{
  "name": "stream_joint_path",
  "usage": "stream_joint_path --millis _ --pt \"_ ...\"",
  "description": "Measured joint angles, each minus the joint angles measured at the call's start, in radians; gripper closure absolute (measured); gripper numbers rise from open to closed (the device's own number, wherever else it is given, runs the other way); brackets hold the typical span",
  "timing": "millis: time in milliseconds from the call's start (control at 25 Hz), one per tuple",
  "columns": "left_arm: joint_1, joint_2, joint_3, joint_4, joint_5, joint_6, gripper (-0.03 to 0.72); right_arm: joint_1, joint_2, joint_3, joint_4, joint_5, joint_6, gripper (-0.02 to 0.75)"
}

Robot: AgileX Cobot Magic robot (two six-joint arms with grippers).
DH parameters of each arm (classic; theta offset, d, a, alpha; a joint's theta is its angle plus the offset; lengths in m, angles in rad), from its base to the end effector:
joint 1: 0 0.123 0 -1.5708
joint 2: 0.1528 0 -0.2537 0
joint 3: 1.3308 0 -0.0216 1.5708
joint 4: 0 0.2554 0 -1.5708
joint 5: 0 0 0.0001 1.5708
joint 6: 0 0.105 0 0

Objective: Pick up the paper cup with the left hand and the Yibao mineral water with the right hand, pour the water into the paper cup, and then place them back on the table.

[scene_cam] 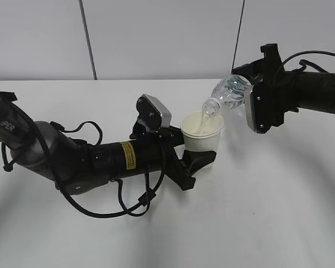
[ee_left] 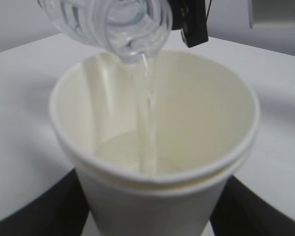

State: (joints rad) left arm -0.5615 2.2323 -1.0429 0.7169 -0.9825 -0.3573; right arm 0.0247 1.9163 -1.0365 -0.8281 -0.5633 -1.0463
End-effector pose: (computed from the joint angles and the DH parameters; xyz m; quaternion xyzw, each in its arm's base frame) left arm 0.3116 -0.2638 0.0567 0.4089 0.6624 -0.3554 0.5174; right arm 0.4041 0.0512 0.1424 -0.7100 0.4127 -0.3158 0.4753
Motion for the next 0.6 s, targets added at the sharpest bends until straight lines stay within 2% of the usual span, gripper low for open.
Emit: stream_joint_path --millis 600 --pt "0.0 0.001 0.0 0.001 0.003 0.0 0.248 0.0 0.0 0.0 0.019 0.0 -0.001 0.271"
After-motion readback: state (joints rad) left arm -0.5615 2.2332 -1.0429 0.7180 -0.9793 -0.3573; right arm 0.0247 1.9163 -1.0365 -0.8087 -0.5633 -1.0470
